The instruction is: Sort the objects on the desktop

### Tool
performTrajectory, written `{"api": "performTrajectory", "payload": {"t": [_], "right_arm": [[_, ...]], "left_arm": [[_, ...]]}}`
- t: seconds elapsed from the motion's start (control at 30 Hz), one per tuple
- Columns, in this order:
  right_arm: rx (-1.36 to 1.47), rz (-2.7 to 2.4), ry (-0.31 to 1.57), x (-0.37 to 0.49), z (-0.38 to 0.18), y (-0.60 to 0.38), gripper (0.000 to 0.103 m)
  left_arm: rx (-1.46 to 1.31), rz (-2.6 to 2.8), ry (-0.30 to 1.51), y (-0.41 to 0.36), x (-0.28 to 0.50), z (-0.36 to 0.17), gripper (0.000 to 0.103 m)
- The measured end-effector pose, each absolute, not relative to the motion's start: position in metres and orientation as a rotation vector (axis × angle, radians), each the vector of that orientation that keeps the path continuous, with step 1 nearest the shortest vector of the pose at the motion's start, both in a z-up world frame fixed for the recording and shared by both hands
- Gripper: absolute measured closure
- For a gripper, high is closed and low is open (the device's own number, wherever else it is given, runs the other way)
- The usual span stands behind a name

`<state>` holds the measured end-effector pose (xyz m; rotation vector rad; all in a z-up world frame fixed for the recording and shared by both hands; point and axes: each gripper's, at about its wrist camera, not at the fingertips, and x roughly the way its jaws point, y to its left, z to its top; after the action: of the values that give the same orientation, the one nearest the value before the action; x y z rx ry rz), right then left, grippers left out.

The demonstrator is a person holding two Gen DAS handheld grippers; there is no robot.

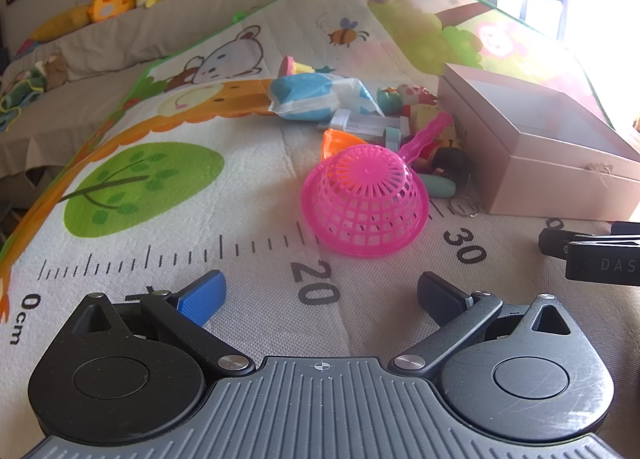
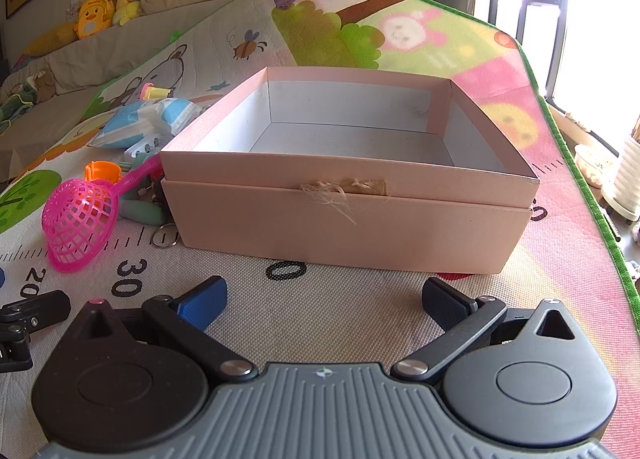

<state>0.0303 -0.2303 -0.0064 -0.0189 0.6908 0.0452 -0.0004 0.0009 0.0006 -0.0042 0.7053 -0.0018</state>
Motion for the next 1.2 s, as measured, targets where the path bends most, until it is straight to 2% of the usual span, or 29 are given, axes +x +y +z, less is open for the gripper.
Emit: {"api": "performTrajectory", "payload": {"t": [0.5, 0.83, 1.2], "right_arm": [[-0.014, 0.047, 0.695, 0.032, -0.007, -0.229, 0.000], [0.014, 0.011, 0.775, 0.003, -0.001, -0.222, 0.000], [-0.008, 0.072, 0.779, -0.014, 0.001, -0.225, 0.000]], "left_arm": [[-0.002, -0.009, 0.714, 0.002, -0.001, 0.001, 0.000], [0.026, -0.076, 0.753, 0.010, -0.011, 0.003, 0.000], [0.015, -0.100, 0.700, 0.015, -0.022, 0.012, 0.000]]}}
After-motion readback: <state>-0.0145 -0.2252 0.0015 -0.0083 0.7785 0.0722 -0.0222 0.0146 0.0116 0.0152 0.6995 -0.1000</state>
